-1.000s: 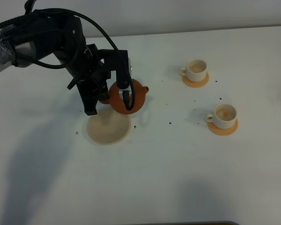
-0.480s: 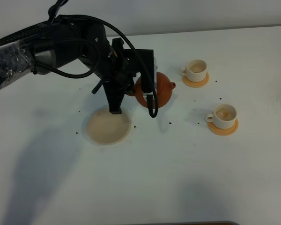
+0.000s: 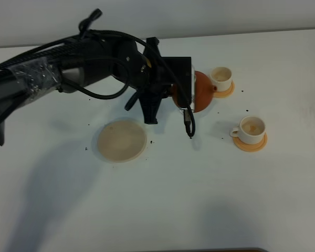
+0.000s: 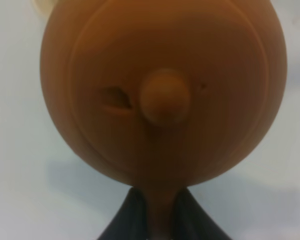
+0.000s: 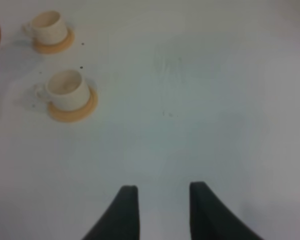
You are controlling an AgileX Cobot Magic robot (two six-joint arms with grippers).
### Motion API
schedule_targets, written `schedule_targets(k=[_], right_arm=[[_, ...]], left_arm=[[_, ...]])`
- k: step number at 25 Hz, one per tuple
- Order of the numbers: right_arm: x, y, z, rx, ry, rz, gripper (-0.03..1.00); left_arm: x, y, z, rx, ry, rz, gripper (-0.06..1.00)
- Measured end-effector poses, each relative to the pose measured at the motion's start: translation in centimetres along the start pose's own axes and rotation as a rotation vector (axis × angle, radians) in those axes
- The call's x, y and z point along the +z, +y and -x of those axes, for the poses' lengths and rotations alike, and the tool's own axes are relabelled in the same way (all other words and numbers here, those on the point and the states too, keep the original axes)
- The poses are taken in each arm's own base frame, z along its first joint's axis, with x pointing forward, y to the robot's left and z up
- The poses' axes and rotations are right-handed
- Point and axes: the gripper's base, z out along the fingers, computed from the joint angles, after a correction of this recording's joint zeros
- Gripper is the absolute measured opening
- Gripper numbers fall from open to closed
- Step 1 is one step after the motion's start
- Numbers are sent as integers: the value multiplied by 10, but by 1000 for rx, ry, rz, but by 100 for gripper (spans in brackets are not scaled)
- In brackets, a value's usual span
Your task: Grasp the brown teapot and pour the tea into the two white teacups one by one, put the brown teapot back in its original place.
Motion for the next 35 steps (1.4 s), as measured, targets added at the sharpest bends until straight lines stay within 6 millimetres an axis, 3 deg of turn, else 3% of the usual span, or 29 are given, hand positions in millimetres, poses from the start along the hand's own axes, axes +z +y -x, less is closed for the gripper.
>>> schedule_targets(k=[11,24,35], right_arm=[[0,0,0,0,0,0,24],[0,0,0,0,0,0,24],[0,0,0,1,0,0,24]], left_arm=[[26,3,32,99,-39,10,11],[30,-3,31,104,-10,-61,11],[32,3,27,220,37,2,11]])
